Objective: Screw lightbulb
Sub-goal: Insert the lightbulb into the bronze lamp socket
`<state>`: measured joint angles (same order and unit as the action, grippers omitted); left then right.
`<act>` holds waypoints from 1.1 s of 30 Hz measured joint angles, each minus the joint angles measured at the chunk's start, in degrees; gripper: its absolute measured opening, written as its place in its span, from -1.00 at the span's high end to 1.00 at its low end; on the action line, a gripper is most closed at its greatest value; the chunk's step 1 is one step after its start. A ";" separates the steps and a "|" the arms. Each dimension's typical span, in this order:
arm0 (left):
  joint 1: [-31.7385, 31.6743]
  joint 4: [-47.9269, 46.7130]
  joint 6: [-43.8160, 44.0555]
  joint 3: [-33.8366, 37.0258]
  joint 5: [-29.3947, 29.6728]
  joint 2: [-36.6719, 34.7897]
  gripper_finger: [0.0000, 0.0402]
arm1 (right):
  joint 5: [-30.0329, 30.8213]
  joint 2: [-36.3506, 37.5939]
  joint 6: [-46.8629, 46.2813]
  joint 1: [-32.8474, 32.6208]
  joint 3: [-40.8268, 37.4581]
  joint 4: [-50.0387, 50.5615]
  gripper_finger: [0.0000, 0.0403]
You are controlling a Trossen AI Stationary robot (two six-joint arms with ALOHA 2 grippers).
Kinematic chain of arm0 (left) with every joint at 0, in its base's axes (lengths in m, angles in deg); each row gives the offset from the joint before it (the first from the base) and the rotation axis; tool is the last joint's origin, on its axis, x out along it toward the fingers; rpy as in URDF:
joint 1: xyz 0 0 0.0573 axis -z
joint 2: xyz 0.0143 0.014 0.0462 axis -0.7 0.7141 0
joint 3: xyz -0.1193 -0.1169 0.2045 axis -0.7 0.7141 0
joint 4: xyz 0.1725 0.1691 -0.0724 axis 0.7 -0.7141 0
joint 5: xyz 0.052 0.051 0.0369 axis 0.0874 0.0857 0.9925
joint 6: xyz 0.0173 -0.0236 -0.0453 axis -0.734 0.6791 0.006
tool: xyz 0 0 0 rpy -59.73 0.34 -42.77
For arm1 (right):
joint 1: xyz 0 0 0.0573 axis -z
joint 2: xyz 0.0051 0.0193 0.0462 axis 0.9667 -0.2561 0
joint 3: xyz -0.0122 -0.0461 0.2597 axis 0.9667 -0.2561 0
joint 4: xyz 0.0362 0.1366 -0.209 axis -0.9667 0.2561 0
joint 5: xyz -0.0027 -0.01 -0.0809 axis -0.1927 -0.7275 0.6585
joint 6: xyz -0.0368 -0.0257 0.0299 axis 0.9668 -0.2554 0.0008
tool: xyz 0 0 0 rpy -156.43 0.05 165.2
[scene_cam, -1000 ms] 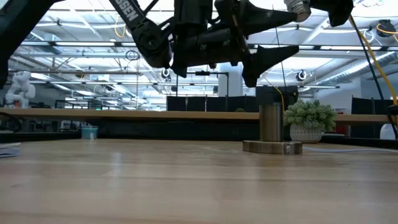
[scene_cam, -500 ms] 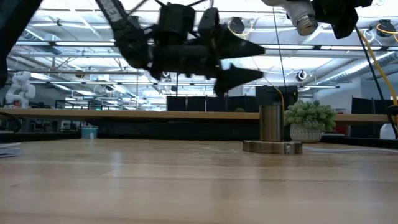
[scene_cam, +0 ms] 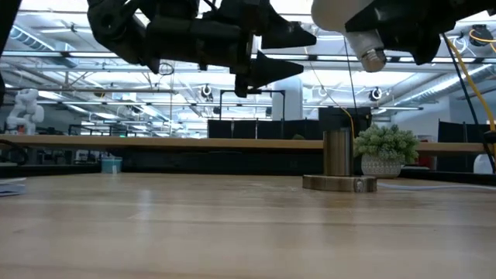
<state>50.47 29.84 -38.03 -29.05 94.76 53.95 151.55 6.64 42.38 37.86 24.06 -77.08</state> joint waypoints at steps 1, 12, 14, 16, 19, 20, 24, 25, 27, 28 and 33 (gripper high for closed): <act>-0.13 0.00 0.01 0.00 0.33 0.02 -0.42 | -0.12 -0.40 -0.01 0.16 0.01 -0.61 0.17; -0.80 0.37 0.07 -0.04 0.36 0.07 -0.42 | 0.78 -1.00 1.45 0.38 0.00 -2.34 0.17; -0.48 0.37 0.20 -0.04 0.36 0.07 -0.42 | 2.07 -1.00 1.56 0.94 0.00 -2.34 0.17; -0.19 0.37 0.20 -0.04 0.36 0.07 -0.42 | 2.81 -1.00 1.81 1.88 0.00 -2.34 0.17; 0.09 0.37 0.20 -0.09 0.36 0.07 -0.42 | 2.59 -1.00 2.31 3.34 0.00 -2.24 0.17; 0.09 0.37 0.20 -0.09 0.34 0.07 -0.42 | 2.27 -1.00 2.34 3.77 0.00 -2.03 0.17; -0.12 0.37 0.19 -0.09 0.34 0.07 -0.42 | -4.81 -1.64 1.53 5.98 0.01 -0.54 0.17; -0.26 0.37 0.06 -0.09 0.34 0.07 -0.42 | -6.68 -2.28 1.28 6.41 0.02 -0.66 0.17; -0.55 -0.01 -0.24 -0.09 0.23 0.09 -0.42 | -8.18 -3.64 1.11 6.88 0.02 -1.03 0.17; -0.65 -0.21 -0.24 -0.09 0.17 0.11 -0.42 | -8.20 -4.31 1.16 7.00 0.02 -1.73 0.17; -0.83 -1.72 -1.04 -0.09 0.08 0.11 -0.42 | -6.13 -7.44 3.63 7.03 0.02 -5.14 0.17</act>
<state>49.64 28.12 -39.06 -29.14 94.84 54.06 145.41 -0.79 46.01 44.89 24.09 -82.22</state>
